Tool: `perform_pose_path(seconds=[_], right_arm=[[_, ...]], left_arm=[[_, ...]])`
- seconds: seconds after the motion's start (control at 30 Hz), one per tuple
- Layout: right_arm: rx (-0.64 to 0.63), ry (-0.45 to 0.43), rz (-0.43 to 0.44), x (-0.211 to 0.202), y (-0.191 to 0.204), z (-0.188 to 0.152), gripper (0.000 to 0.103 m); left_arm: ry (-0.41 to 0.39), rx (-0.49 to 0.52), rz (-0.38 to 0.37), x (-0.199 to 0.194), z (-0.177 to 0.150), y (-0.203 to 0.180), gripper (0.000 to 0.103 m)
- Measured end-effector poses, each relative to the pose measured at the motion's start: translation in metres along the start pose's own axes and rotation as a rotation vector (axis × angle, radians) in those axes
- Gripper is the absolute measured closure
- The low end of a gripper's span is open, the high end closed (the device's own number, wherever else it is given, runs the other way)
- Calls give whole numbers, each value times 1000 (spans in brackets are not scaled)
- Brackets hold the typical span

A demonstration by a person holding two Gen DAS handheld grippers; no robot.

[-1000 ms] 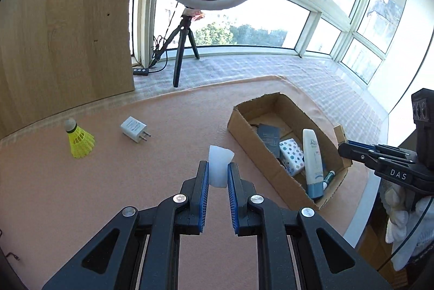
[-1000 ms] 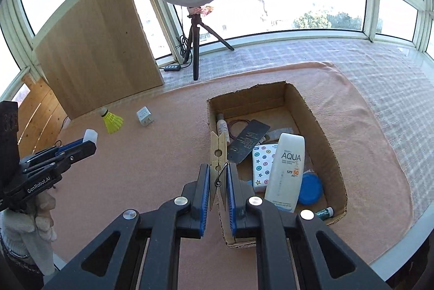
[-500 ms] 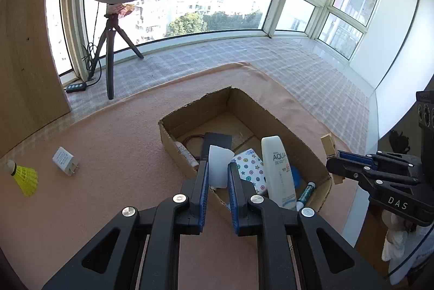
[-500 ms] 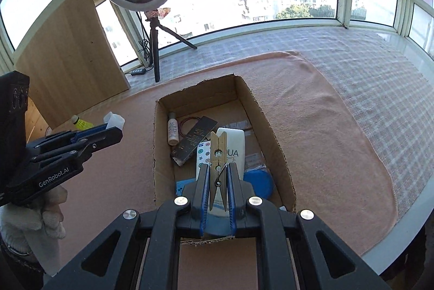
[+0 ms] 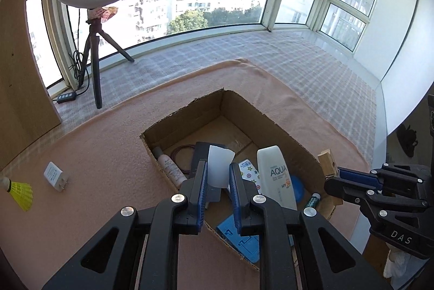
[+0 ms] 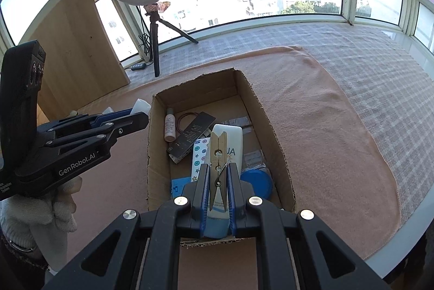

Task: Organize objects
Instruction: 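Carry the eraser and clothespin into the box and open both tools, then move the right tool to the white charger adapter on the mat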

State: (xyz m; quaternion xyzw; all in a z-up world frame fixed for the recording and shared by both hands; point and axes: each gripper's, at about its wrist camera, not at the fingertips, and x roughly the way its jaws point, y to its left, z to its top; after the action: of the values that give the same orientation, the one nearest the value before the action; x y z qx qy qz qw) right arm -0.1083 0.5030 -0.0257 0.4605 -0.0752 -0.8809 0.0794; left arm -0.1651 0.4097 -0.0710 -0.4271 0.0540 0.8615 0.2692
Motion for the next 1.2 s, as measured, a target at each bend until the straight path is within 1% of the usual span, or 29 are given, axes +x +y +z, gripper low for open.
perform_pose_path(seconds=[0.03,0.07,0.1,0.13,0.17,0.2,0.23,0.43,0.77,1.0,1.2], right_arm=[[-8,-1,9,0,1,0,91],[-17,-2,11,0,2,0,84],[-23,-4,5,-1,3,0,74],[-25,-10,-8,-2,4,0,51],[-23,-24,-28,-3,4,0,40],[-21,-44,-40,-5,4,-1,30],[-22,-57,-47,-8,4,-1,30],[-31,-54,-63,-7,7,3,30],[-43,-46,-57,-4,17,4,30],[-50,-23,-36,4,31,3,30],[-74,-13,-14,13,50,6,30]], left_arm=[[0,10,2,1,1,-1,78],[-2,13,12,1,3,-2,62],[-13,8,25,0,4,-1,42],[-25,-1,34,-1,5,0,34],[-35,-10,39,-2,6,2,27],[-40,-19,37,-3,7,3,27],[-39,-21,34,-3,8,5,27],[-31,-22,36,-3,8,9,27],[-33,-38,51,-11,2,22,27],[-27,-80,76,-20,-10,46,27],[-15,-123,111,-29,-28,76,27]])
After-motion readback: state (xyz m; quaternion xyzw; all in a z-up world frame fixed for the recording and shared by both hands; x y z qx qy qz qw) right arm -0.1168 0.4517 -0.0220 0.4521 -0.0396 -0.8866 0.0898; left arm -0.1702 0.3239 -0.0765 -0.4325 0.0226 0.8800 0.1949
